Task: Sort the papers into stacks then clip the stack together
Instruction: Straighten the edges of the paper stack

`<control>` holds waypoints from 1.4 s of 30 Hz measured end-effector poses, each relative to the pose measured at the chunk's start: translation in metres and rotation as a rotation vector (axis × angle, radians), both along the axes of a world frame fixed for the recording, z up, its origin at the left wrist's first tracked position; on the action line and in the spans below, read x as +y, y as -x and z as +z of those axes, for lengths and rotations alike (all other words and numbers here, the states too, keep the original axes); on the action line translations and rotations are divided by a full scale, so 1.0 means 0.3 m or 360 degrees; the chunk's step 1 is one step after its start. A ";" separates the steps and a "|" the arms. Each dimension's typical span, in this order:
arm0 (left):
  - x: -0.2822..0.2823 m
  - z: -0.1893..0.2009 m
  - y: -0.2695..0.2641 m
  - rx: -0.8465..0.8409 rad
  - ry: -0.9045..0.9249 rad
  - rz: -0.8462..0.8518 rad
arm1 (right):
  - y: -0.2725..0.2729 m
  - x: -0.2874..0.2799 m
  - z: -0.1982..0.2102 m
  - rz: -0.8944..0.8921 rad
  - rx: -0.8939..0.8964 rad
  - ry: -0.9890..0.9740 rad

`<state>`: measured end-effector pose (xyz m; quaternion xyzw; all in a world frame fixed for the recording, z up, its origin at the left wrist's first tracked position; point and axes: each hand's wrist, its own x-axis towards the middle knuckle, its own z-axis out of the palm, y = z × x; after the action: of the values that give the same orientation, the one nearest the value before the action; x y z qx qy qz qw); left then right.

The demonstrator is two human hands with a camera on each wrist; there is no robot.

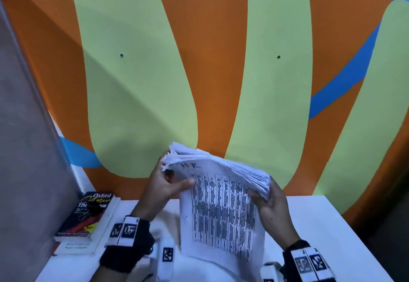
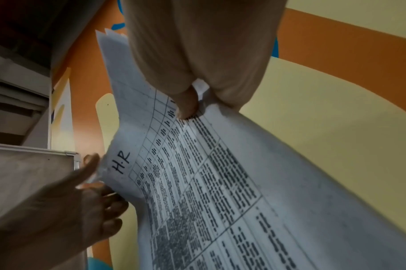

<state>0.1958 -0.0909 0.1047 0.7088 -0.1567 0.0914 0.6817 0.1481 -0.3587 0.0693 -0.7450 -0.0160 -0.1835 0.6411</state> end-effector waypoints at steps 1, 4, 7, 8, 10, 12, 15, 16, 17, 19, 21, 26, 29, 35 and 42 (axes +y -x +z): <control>0.005 0.013 -0.019 -0.0007 -0.0059 0.0035 | -0.006 -0.006 0.013 0.0021 -0.0030 0.0022; 0.017 0.051 -0.027 0.0045 -0.0058 -0.0078 | -0.003 -0.003 0.091 0.0096 -0.0147 0.0067; -0.013 0.101 0.011 0.0034 0.0037 -0.0047 | -0.012 0.004 0.155 0.0177 -0.0169 0.0151; -0.024 0.122 0.023 -0.0038 0.0126 0.0006 | -0.014 0.011 0.179 0.0205 -0.0168 0.0183; -0.041 0.160 0.045 -0.0191 0.0251 0.0110 | -0.013 0.027 0.228 0.0217 -0.0226 0.0230; -0.051 0.181 0.061 -0.0333 0.0308 0.0182 | -0.004 0.046 0.261 0.0172 -0.0349 0.0211; -0.056 0.122 0.073 -0.0326 0.0259 0.0281 | 0.002 0.074 0.207 0.0091 -0.0371 0.0205; -0.063 0.084 0.082 -0.0259 0.0168 0.0315 | 0.004 0.083 0.156 0.0089 -0.0312 0.0212; -0.061 0.027 0.085 -0.0185 0.0110 0.0333 | 0.009 0.091 0.099 0.0098 -0.0236 0.0211; -0.052 -0.069 0.086 -0.0078 0.0090 0.0375 | 0.018 0.095 -0.001 0.0105 -0.0102 0.0216; -0.047 -0.059 0.094 -0.0057 0.0110 0.0389 | 0.016 0.091 -0.017 0.0117 -0.0084 0.0186; -0.013 -0.019 0.075 -0.0096 0.0053 0.0339 | -0.010 0.073 0.016 0.0134 -0.0167 0.0230; -0.011 -0.069 0.091 0.0032 -0.0018 0.0287 | 0.003 0.073 -0.046 0.0187 -0.0053 0.0308; 0.060 0.037 0.070 -0.0289 -0.0212 0.0157 | -0.013 0.056 -0.094 0.0123 -0.0039 0.0368; 0.114 0.095 0.168 -0.0375 -0.0330 0.0331 | -0.024 0.115 -0.092 0.0316 -0.0047 0.0169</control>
<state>0.1455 -0.0568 0.1331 0.7720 -0.1698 0.2271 0.5688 0.1551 -0.3242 0.0417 -0.7700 -0.1089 -0.1288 0.6154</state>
